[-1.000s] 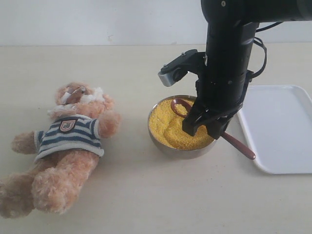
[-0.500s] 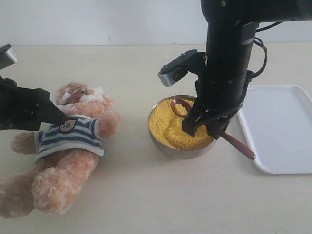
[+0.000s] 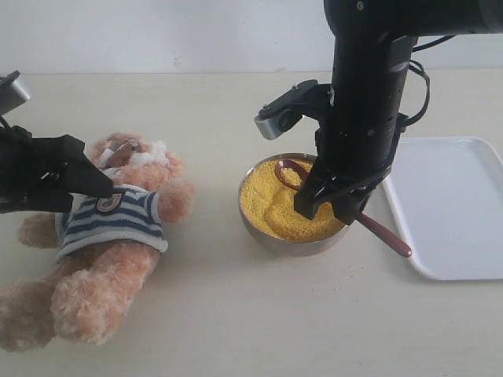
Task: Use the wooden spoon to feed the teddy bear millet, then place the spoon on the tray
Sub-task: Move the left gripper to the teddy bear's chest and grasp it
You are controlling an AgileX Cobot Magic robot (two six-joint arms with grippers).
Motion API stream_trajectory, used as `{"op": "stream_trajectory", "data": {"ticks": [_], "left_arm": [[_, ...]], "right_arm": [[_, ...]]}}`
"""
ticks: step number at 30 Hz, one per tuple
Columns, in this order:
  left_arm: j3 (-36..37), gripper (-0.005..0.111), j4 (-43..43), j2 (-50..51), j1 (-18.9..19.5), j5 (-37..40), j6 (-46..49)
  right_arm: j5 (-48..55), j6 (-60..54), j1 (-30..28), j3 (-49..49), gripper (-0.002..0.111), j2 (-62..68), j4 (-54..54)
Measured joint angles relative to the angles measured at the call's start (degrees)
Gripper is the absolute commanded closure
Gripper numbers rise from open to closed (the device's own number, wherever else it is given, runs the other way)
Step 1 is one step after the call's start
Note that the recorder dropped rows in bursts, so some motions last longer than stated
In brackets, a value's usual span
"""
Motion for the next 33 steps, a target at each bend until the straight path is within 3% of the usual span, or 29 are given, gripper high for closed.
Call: {"op": "stream_trajectory", "data": {"ticks": [7, 15, 19, 26, 33], "left_arm": [[0.0, 0.031, 0.73, 0.0, 0.0, 4.34, -1.97], [0.0, 0.031, 15.49, 0.0, -0.03, 3.04, -15.17], [0.0, 0.031, 15.36, 0.0, -0.3, 1.91, -16.14], [0.0, 0.031, 14.3, 1.21, -4.77, -2.77, -16.14], [-0.15, 0.031, 13.39, 6.81, -5.44, -3.77, -16.14]], "right_arm": [[0.0, 0.0, 0.0, 0.0, 0.109, 0.0, 0.0], [0.0, -0.02, 0.0, 0.0, 0.109, 0.0, 0.0], [0.0, -0.16, 0.0, 0.0, 0.109, 0.0, 0.0], [0.0, -0.16, 0.0, 0.0, 0.109, 0.0, 0.0], [0.0, -0.16, 0.0, 0.0, 0.109, 0.0, 0.51]]}}
